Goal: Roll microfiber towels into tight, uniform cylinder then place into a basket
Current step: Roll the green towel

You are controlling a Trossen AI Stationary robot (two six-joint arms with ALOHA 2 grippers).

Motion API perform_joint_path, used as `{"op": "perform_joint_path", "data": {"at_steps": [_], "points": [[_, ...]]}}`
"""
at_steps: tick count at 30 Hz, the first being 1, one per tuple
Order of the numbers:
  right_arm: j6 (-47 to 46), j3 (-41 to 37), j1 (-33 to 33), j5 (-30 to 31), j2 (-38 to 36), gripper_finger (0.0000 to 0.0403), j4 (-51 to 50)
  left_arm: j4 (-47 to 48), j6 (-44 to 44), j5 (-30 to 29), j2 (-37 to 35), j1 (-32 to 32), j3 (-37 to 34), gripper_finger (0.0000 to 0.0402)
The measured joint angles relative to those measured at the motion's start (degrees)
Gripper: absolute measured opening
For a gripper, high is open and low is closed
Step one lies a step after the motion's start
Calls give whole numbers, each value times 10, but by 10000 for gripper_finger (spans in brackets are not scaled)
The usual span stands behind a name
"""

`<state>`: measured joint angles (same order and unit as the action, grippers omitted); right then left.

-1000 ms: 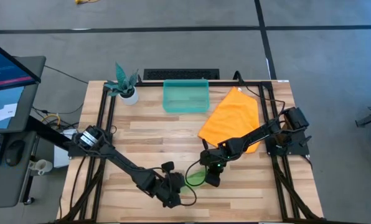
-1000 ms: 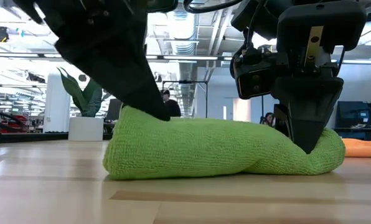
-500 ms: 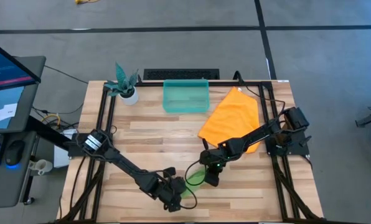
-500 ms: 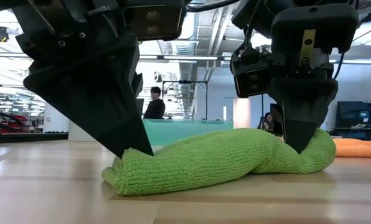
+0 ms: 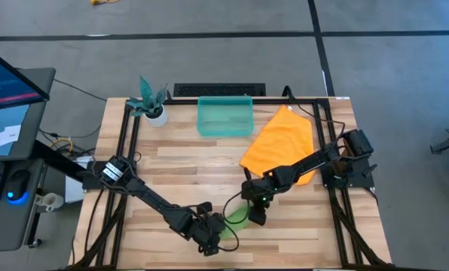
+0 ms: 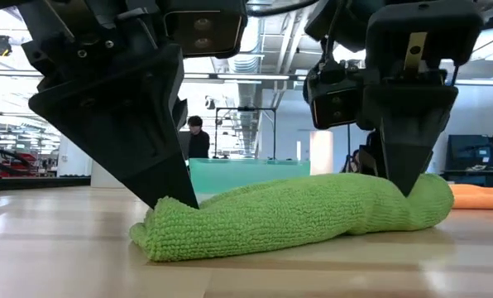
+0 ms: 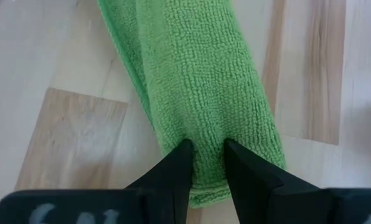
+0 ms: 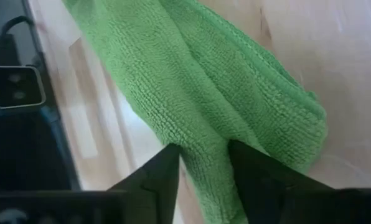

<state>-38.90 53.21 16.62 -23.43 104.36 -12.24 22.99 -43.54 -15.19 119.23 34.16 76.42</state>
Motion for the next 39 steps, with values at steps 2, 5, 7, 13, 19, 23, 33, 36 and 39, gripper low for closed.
{"op": "perform_joint_path", "data": {"at_steps": [2, 5, 7, 13, 19, 23, 33, 36, 39], "points": [[0, 0, -4, -14, 0, 183, -1, 1, 4, 4, 0, -3, 0, 88], [4, 0, -4, -16, -1, 192, -4, 2, 17, 14, 0, -7, 0, 88], [10, 0, -4, -16, -2, 192, -6, 2, 25, 27, 0, -12, 0, 88], [22, 0, -7, -18, -2, 168, -11, 27, 38, 54, -1, -28, 0, 88], [42, 0, -7, -16, -2, 139, -20, 32, 65, 64, -1, -36, 0, 88], [49, 0, -6, -16, -2, 124, -22, 34, 76, 76, -1, -41, 0, 88], [75, -3, -9, 42, -53, 118, -83, 55, 77, 74, -3, -47, 1, 88], [80, -3, -9, 73, -72, 118, -126, 55, 77, 74, -3, -46, 1, 88], [81, -3, -9, 98, -89, 118, -163, 58, 77, 74, -3, -46, 1, 88]]}}
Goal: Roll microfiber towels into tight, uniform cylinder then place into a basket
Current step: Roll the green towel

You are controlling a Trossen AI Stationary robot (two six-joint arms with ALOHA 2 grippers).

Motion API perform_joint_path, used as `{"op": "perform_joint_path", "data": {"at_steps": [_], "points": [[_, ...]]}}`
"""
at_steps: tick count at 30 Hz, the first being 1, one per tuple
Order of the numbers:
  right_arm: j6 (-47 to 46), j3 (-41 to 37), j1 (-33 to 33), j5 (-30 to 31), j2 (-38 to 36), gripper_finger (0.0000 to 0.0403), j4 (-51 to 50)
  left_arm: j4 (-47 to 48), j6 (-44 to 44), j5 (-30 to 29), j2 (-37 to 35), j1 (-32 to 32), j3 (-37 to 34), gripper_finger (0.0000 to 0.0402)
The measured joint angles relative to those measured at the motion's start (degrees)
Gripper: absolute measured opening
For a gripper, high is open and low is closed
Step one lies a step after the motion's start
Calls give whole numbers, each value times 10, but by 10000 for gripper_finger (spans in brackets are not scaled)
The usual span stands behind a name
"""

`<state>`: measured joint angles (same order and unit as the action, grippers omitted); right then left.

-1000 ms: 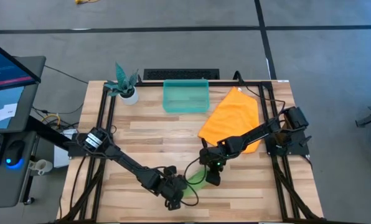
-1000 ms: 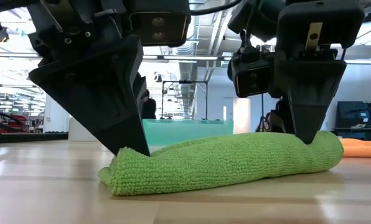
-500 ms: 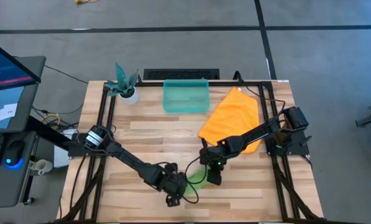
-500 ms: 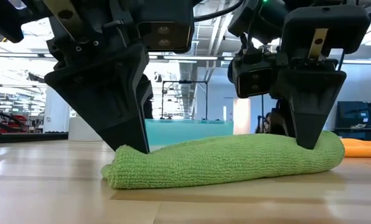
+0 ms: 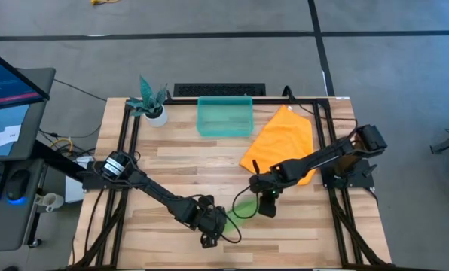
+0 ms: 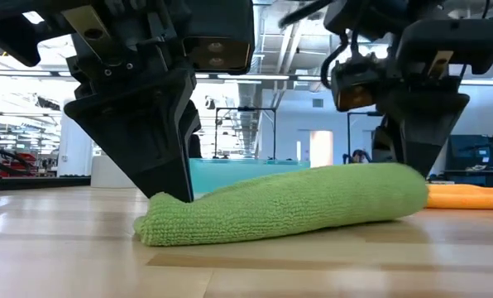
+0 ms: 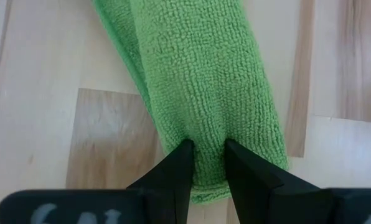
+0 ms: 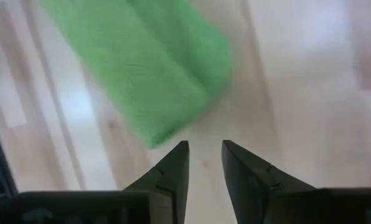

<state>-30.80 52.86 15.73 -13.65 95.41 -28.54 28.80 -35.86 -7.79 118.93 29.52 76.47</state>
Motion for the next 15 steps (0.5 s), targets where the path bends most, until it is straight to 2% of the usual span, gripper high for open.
{"op": "perform_joint_path", "data": {"at_steps": [5, 9, 15], "points": [[17, 0, 8, 27, -34, 118, -20, 0, 0, 0, 0, 0, 0, 88], [36, 1, 41, 52, -66, 118, -8, 0, 0, 0, 0, 0, 0, 88], [79, 3, 135, 171, -66, 118, 87, 0, 1, 0, 0, -1, 0, 88]]}}
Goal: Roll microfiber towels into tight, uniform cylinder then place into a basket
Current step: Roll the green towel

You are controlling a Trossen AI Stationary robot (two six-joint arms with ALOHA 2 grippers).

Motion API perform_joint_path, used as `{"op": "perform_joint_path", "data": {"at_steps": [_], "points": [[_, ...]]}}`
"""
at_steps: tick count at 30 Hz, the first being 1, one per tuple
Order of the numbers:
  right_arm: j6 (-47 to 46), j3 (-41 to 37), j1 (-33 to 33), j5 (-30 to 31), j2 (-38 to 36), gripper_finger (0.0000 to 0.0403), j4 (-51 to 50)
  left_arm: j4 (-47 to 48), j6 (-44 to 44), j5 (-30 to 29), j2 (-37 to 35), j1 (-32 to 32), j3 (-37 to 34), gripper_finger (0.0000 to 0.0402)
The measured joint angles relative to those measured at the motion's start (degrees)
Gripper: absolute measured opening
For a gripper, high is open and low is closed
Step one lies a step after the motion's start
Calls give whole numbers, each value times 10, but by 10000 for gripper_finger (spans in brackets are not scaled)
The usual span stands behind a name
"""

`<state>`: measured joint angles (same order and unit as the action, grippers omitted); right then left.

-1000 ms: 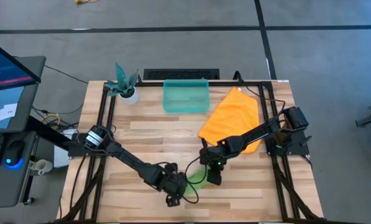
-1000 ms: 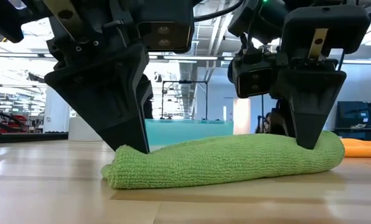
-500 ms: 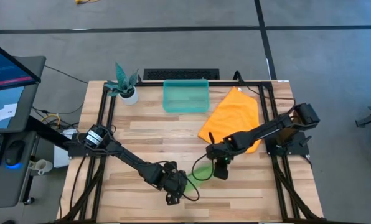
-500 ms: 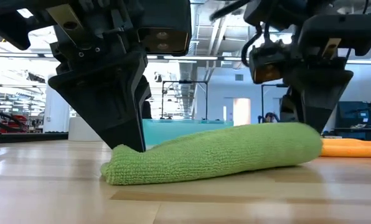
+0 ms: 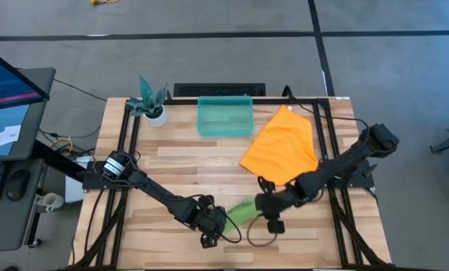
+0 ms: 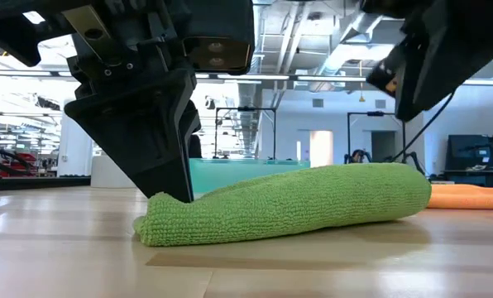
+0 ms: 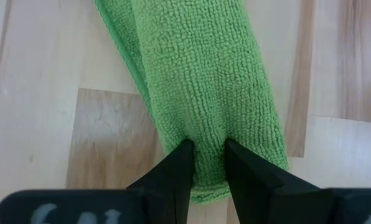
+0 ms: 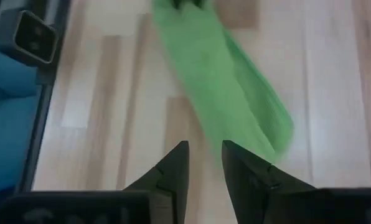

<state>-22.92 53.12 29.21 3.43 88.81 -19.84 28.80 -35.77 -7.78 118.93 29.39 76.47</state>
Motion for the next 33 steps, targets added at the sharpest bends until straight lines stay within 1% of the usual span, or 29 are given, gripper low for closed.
{"op": "perform_joint_path", "data": {"at_steps": [3, 5, 8, 12, 14, 20, 23, 26, 29, 33], "points": [[10, 0, 22, 20, 23, 114, 43, 0, -1, 1, 0, -1, 0, 88], [10, 0, 24, 29, 38, 103, 49, 0, -3, 1, 0, -1, 0, 88], [11, 0, 17, 42, 61, 74, 52, 0, -3, 1, 0, -1, 0, 88], [11, 0, 1, 43, 94, 24, 57, -1, -5, 1, 0, -1, 0, 88], [10, 0, -6, 42, 107, 9, 64, -1, -5, 1, 0, -1, 0, 88], [-24, 4, -17, 41, 150, 26, 60, -1, -7, 1, 0, -2, 0, 88], [-25, 5, -23, 32, 168, 21, 60, 0, -7, 1, 0, -2, 2, 88], [-26, 6, -26, 29, 171, 10, 60, 8, -1, -2, 2, -1, 11, 88], [-26, 5, -26, 28, 166, 9, 59, 27, 15, -29, -1, 8, 26, 88], [-35, 2, -26, 25, 155, 18, 60, 61, 21, -79, -10, 23, 38, 88]]}}
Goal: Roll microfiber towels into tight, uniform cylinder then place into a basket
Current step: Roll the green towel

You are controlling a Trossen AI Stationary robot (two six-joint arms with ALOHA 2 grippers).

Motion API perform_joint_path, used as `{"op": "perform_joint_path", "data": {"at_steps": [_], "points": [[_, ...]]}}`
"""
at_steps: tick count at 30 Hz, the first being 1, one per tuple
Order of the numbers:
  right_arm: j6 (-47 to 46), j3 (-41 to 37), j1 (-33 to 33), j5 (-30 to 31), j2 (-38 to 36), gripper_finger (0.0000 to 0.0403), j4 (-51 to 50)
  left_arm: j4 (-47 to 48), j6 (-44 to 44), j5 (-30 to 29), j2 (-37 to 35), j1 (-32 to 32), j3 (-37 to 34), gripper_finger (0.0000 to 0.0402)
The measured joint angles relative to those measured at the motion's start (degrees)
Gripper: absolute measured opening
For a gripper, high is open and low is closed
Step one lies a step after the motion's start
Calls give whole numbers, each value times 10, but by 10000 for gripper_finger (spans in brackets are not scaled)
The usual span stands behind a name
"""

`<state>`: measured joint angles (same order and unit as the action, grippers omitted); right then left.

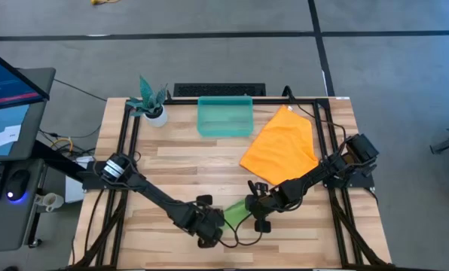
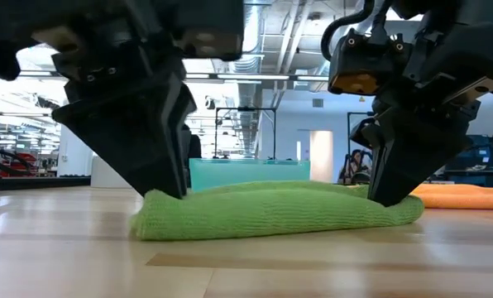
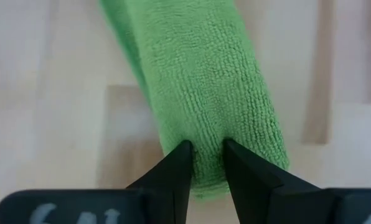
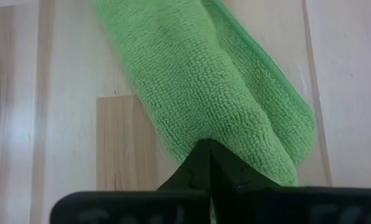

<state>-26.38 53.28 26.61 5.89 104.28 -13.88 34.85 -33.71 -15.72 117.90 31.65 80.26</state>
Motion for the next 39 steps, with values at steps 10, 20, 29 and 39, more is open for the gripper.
{"op": "perform_joint_path", "data": {"at_steps": [10, 20, 29, 39], "points": [[-6, 0, -1, 0, 0, 11, 1, 55, -47, -82, -33, 42, 26, 88], [-6, -2, -1, 1, 0, 16, 7, -71, 35, -208, -34, 47, 27, 88], [-6, -2, -1, 2, 0, 16, 9, -193, 30, -154, -34, 31, -47, 88], [-17, -2, -17, 4, 0, 14, 27, -245, -40, -104, -34, 28, -118, 88]]}}
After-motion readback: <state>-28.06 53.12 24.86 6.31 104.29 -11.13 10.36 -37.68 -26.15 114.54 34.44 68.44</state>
